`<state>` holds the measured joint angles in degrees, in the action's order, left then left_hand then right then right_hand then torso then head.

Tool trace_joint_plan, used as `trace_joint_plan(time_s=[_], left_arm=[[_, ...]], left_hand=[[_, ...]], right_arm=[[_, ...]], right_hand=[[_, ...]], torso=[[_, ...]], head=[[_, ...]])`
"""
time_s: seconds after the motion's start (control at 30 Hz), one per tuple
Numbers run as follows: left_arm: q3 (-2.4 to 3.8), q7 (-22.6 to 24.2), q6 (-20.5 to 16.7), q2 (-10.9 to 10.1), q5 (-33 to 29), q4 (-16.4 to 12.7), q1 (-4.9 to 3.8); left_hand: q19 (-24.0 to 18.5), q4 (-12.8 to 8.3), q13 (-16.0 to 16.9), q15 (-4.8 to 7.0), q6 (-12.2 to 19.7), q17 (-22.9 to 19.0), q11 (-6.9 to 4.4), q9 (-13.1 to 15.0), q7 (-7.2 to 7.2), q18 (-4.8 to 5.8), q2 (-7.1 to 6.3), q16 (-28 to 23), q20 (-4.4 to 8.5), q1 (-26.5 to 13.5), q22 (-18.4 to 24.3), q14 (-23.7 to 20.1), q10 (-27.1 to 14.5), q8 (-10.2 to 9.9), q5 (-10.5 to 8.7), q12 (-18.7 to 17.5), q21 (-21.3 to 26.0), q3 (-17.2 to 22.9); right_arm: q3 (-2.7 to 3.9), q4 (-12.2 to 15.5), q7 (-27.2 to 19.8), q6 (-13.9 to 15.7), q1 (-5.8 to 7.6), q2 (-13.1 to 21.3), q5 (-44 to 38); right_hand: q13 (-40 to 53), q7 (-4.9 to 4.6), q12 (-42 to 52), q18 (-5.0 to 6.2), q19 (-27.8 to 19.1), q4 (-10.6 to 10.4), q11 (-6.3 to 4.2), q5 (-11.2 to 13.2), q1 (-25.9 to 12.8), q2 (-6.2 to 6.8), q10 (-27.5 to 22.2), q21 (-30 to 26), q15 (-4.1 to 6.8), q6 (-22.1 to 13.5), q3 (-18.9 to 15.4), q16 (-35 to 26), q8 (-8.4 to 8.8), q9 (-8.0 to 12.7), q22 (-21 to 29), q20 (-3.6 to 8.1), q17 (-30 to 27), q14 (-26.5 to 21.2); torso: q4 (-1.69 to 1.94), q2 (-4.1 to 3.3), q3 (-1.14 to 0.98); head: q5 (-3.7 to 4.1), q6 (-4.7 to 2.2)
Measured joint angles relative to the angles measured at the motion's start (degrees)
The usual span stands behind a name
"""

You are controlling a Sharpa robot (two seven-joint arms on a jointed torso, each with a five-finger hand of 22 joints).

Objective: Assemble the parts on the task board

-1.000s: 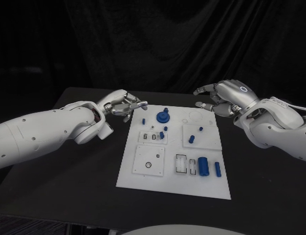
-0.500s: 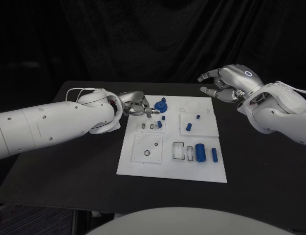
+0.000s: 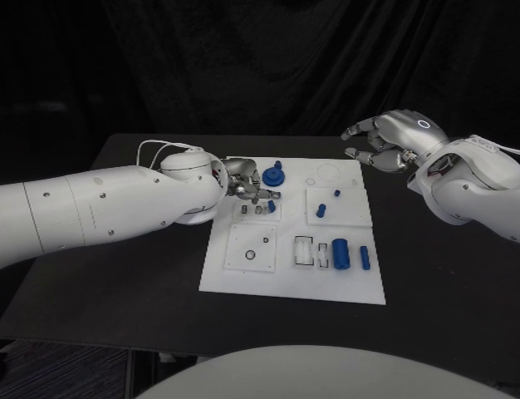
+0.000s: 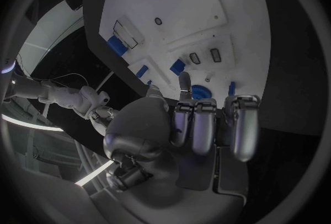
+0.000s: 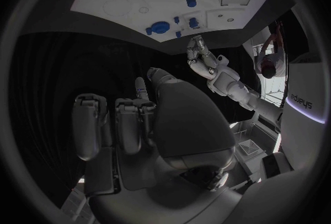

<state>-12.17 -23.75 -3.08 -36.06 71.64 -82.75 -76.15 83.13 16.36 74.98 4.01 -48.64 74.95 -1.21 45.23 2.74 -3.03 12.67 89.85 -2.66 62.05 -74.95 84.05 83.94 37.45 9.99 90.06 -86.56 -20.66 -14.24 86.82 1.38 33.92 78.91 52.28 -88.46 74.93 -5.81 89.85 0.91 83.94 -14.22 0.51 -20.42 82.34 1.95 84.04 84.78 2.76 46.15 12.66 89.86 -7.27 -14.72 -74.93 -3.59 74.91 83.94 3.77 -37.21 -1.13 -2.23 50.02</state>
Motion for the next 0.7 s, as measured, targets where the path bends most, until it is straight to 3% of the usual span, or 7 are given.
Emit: trace_joint_plan(time_s=[0.23, 0.43, 0.7], left_arm=[[0.00, -4.59, 1.02, 1.65, 0.33, 0.96, 0.00], [-0.01, -6.53, 1.46, 3.17, 0.49, 2.36, 0.00], [-0.01, -7.28, 1.18, 3.58, 0.56, 2.62, 0.01]], left_hand=[[0.80, 0.00, 0.00, 0.93, -1.58, 0.00, -0.94, 3.91, -1.47, 0.00, -0.26, 0.00, 0.85, -0.26, 0.00, -0.10, 0.09, 0.94, 1.83, 0.00, 0.00, 0.63], [0.31, -0.31, 0.00, 1.12, -1.94, -0.01, -1.12, 4.42, -1.50, -0.02, -0.26, 0.00, 1.34, -0.26, 0.00, 0.10, -0.08, 0.04, 2.96, 0.00, 0.49, 0.95], [0.31, -0.08, 0.01, 1.33, -2.35, -0.01, -1.32, 4.57, -1.50, -0.02, -0.26, 0.00, 1.34, -0.26, 0.01, -0.10, 0.11, -1.51, 3.42, -0.01, 0.72, 1.18]], right_arm=[[0.00, -0.43, 0.72, -0.84, -0.44, -0.23, 0.02], [0.00, -0.80, 1.06, -1.30, -0.91, -0.96, 0.03], [0.00, -0.92, 1.32, -1.65, -1.16, -1.13, 0.03]], right_hand=[[0.00, -0.20, 0.00, 0.00, 0.00, 0.16, 0.00, -0.41, 0.00, 0.00, 0.00, -0.11, 0.00, 0.20, 0.48, 0.00, 0.00, 0.16, 0.00, 0.00, 0.00, 0.00], [0.00, -0.20, 0.00, 0.00, 0.00, 0.22, 0.00, -0.63, 0.23, -0.22, 0.00, -0.31, 0.00, 0.20, 0.74, 0.00, 0.00, 0.31, 0.01, 0.00, 0.00, 0.00], [0.00, -0.20, 0.00, 0.00, 0.00, 0.32, 0.00, -0.63, 0.22, -0.22, 0.00, -0.56, 0.00, 0.20, 0.95, 0.00, 0.00, 0.38, 0.01, 0.00, 0.00, 0.00]], torso=[[-0.03, -0.05, -0.10], [-0.16, -0.10, -0.14], [-0.06, -0.12, -0.29]], head=[[0.07, 0.00], [-0.65, -0.01], [-0.42, -0.03]])
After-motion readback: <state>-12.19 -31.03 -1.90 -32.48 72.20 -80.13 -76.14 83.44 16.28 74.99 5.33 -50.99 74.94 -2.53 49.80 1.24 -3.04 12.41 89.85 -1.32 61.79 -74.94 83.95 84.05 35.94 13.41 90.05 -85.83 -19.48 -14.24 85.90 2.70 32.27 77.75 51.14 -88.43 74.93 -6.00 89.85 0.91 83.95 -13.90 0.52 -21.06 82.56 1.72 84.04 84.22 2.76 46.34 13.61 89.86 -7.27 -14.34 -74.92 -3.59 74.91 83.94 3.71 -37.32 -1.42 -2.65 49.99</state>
